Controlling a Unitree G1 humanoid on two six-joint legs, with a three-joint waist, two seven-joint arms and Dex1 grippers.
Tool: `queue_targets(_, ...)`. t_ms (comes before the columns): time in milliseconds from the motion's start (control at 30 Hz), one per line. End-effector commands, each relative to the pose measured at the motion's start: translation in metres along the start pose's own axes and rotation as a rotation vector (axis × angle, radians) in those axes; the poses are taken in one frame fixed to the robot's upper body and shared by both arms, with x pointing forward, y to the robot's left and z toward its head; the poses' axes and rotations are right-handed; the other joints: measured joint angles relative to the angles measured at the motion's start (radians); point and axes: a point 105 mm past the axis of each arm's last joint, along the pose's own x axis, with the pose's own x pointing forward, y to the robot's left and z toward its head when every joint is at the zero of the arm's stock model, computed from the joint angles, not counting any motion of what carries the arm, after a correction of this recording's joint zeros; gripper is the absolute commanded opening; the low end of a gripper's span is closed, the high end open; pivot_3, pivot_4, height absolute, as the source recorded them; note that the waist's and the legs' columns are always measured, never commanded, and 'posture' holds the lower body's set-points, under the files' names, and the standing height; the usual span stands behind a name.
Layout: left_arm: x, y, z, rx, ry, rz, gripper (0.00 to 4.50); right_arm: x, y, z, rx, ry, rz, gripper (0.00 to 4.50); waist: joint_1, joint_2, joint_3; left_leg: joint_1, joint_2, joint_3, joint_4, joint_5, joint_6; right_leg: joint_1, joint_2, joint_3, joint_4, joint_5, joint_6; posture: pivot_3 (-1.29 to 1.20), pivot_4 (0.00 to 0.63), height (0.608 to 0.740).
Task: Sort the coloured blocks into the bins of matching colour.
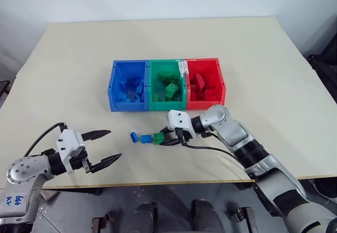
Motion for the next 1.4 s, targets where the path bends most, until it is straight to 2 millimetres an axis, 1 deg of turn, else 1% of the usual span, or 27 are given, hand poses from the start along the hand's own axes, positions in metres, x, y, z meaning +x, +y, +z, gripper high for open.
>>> queue_targets(33, 0.003, -0.003, 0.006, 0.02, -0.016, -0.012, 4.5, -0.011, -0.002, 0.017, -0.015, -0.052, -0.054, 1.45, 0.001, 0.0, 0.0, 0.0, 0.0, 0.0, 0.0, 0.0, 0.0, 0.0, 0.0, 0.0, 0.0, 0.0, 0.0, 0.0, 0.15, 0.74)
queue_targets(100, 0.004, -0.002, 0.007, 0.023, -0.022, -0.013, 4.5, -0.028, -0.016, 0.033, 0.025, -0.121, -0.154, 1.45, 0.001, 0.0, 0.0, 0.0, 0.0, 0.0, 0.0, 0.0, 0.0, 0.0, 0.0, 0.0, 0.0, 0.0, 0.0, 0.0, 0.15, 0.74)
queue_targets(200, 0.005, -0.001, 0.01, 0.025, -0.031, -0.014, 4.5, -0.049, -0.03, 0.051, 0.072, -0.193, -0.242, 1.45, 0.0, 0.0, 0.0, 0.0, 0.0, 0.0, 0.001, 0.0, 0.0, 0.0, 0.0, 0.0, 0.0, 0.0, 0.0, 0.0, 0.15, 0.74)
queue_targets(233, 0.005, 0.0, 0.011, 0.025, -0.034, -0.013, 4.5, -0.059, -0.04, 0.059, 0.089, -0.225, -0.296, 1.45, 0.0, 0.0, 0.0, 0.0, 0.0, 0.0, 0.001, 0.0, 0.0, 0.0, 0.0, 0.0, 0.0, 0.0, 0.0, 0.0, 0.15, 0.74)
queue_targets(267, 0.005, 0.002, 0.012, 0.018, -0.047, -0.002, 4.5, -0.072, -0.057, 0.067, 0.088, -0.244, -0.394, 1.45, -0.001, 0.0, 0.0, 0.0, 0.0, 0.0, 0.001, 0.0, 0.0, 0.0, 0.0, 0.0, 0.0, 0.0, 0.0, 0.0, 0.15, 0.74)
queue_targets(333, 0.005, 0.006, 0.014, -0.001, -0.072, 0.019, 4.5, -0.087, -0.085, 0.078, 0.081, -0.269, -0.548, 1.45, -0.002, 0.0, 0.0, 0.0, 0.0, 0.001, 0.001, 0.0, 0.0, -0.001, 0.0, 0.001, 0.0, 0.0, 0.0, 0.0, 0.15, 0.74)
queue_targets(433, 0.006, 0.009, 0.013, -0.013, -0.081, 0.037, 4.5, -0.092, -0.109, 0.078, 0.071, -0.251, -0.665, 1.45, -0.002, 0.0, 0.0, 0.0, 0.0, 0.001, 0.0, 0.0, -0.001, -0.001, 0.0, 0.0, 0.0, 0.0, 0.0, 0.0, 0.15, 0.74)
queue_targets(500, 0.007, 0.008, 0.012, -0.016, -0.081, 0.045, 4.5, -0.089, -0.119, 0.076, 0.092, -0.253, -0.688, 1.45, -0.005, 0.0, 0.0, 0.001, 0.0, 0.001, -0.001, 0.0, -0.001, -0.001, 0.0, 0.0, 0.001, 0.0, 0.0, 0.0, 0.15, 0.74)
queue_targets(567, 0.008, 0.007, 0.012, -0.022, -0.081, 0.047, 4.5, -0.087, -0.125, 0.078, 0.115, -0.285, -0.699, 2.23, -0.008, 0.0, 0.0, 0.0, 0.0, 0.001, -0.001, 0.0, 0.0, -0.001, 0.0, 0.0, 0.001, 0.0, -0.001, 0.0, 0.15, 0.74)
queue_targets(633, 0.008, 0.007, 0.011, -0.03, -0.077, 0.052, 4.5, -0.084, -0.126, 0.077, 0.102, -0.278, -0.688, 2.83, -0.013, 0.0, 0.0, 0.0, 0.0, 0.001, -0.002, 0.0, 0.0, -0.001, 0.0, 0.0, 0.001, 0.0, -0.001, 0.0, 0.15, 0.74)
queue_targets(700, 0.007, 0.006, 0.01, -0.043, -0.073, 0.053, 4.5, -0.085, -0.121, 0.078, 0.074, -0.297, -0.667, 3.5, -0.019, 0.0, 0.0, 0.0, 0.0, 0.001, -0.002, 0.0, 0.0, -0.002, 0.0, 0.0, 0.002, 0.0, -0.001, 0.0, 0.15, 0.74)
queue_targets(733, 0.007, 0.006, 0.01, -0.051, -0.071, 0.054, 4.5, -0.087, -0.117, 0.079, 0.052, -0.31, -0.655, 3.93, -0.022, 0.0, 0.0, 0.0, 0.0, 0.001, -0.002, 0.0, 0.0, -0.002, 0.0, 0.0, 0.002, 0.0, -0.001, 0.0, 0.15, 0.74)
queue_targets(767, 0.006, 0.006, 0.009, -0.056, -0.069, 0.056, 4.5, -0.088, -0.114, 0.079, 0.036, -0.318, -0.647, 4.22, -0.024, 0.0, 0.0, 0.0, 0.0, 0.001, -0.002, 0.0, 0.0, -0.002, 0.0, 0.0, 0.002, 0.0, -0.001, 0.0, 0.15, 0.74)
queue_targets(800, 0.006, 0.006, 0.009, -0.057, -0.065, 0.06, 4.5, -0.092, -0.107, 0.079, 0.013, -0.341, -0.623, 4.48, -0.024, 0.0, 0.0, 0.0, 0.0, 0.0, -0.002, 0.0, 0.0, -0.002, 0.0, 0.0, 0.002, 0.0, -0.001, 0.0, 0.15, 0.74)
queue_targets(867, 0.002, 0.009, 0.008, -0.053, -0.055, 0.072, 4.5, -0.102, -0.085, 0.079, -0.046, -0.407, -0.55, 4.48, -0.022, 0.0, 0.0, 0.0, 0.0, 0.0, -0.002, 0.0, 0.0, -0.001, 0.0, -0.001, 0.002, 0.0, -0.001, 0.0, 0.15, 0.74)
queue_targets(967, -0.005, 0.014, 0.005, -0.045, -0.033, 0.089, 4.5, -0.114, -0.046, 0.068, -0.082, -0.455, -0.423, 4.48, -0.017, 0.0, 0.0, 0.0, 0.0, -0.001, -0.002, 0.0, 0.0, 0.0, 0.0, -0.001, 0.001, 0.0, -0.001, 0.0, 0.15, 0.74)
queue_targets(1000, -0.008, 0.016, 0.004, -0.042, -0.023, 0.09, 4.5, -0.117, -0.034, 0.061, -0.087, -0.456, -0.384, 4.48, -0.014, 0.0, 0.0, 0.0, 0.0, -0.001, -0.002, 0.0, 0.0, 0.0, 0.0, -0.001, 0.0, 0.0, 0.0, 0.0, 0.15, 0.74)
queue_targets(1100, -0.019, 0.024, -0.001, -0.028, 0.007, 0.099, 4.5, -0.127, 0.004, 0.03, -0.107, -0.411, -0.292, 4.48, -0.006, 0.0, 0.0, 0.0, 0.0, 0.001, -0.002, 0.0, 0.0, 0.0, 0.0, -0.001, 0.0, 0.0, 0.0, 0.0, 0.15, 0.74)
queue_targets(1133, -0.023, 0.028, -0.003, -0.021, 0.024, 0.107, 4.5, -0.13, 0.014, 0.017, -0.084, -0.383, -0.289, 4.48, -0.003, 0.0, 0.0, 0.0, -0.001, 0.001, -0.002, 0.0, 0.0, 0.0, 0.0, -0.001, 0.0, 0.0, 0.0, 0.0, 0.15, 0.74)
queue_targets(1167, -0.027, 0.031, -0.005, -0.016, 0.035, 0.112, 4.5, -0.131, 0.019, 0.009, -0.067, -0.365, -0.289, 4.48, -0.002, 0.0, 0.0, 0.0, -0.001, 0.002, -0.002, 0.0, 0.0, 0.0, 0.0, -0.001, 0.0, 0.0, 0.0, 0.0, 0.15, 0.74)
queue_targets(1200, -0.033, 0.036, -0.008, -0.011, 0.057, 0.126, 4.5, -0.137, 0.029, -0.006, -0.039, -0.335, -0.294, 4.48, -0.002, 0.0, 0.0, 0.0, -0.001, 0.003, -0.001, 0.0, 0.0, 0.0, 0.001, -0.001, -0.001, 0.0, 0.0, 0.0, 0.15, 0.74)
queue_targets(1233, -0.038, 0.041, -0.009, -0.005, 0.076, 0.138, 4.5, -0.143, 0.036, -0.016, -0.046, -0.325, -0.317, 4.48, 0.002, 0.0, 0.0, 0.001, -0.001, 0.003, -0.001, 0.0, 0.0, 0.0, 0.001, -0.001, -0.001, 0.0, 0.0, 0.0, 0.15, 0.74)
queue_targets(1333, -0.048, 0.049, -0.013, 0.01, 0.109, 0.143, 4.5, -0.157, 0.045, -0.028, -0.048, -0.328, -0.382, 4.48, 0.002, 0.0, 0.0, 0.001, -0.002, 0.004, 0.0, 0.0, 0.0, 0.0, 0.0, -0.001, -0.002, 0.0, 0.0, 0.0, 0.15, 0.74)
queue_targets(1400, -0.051, 0.051, -0.013, 0.017, 0.117, 0.131, 4.5, -0.158, 0.054, -0.035, -0.039, -0.301, -0.37, 4.48, 0.002, 0.0, 0.0, 0.001, -0.001, 0.005, 0.001, 0.0, 0.0, 0.0, 0.0, 0.0, -0.001, 0.0, 0.0, 0.0, 0.15, 0.74)
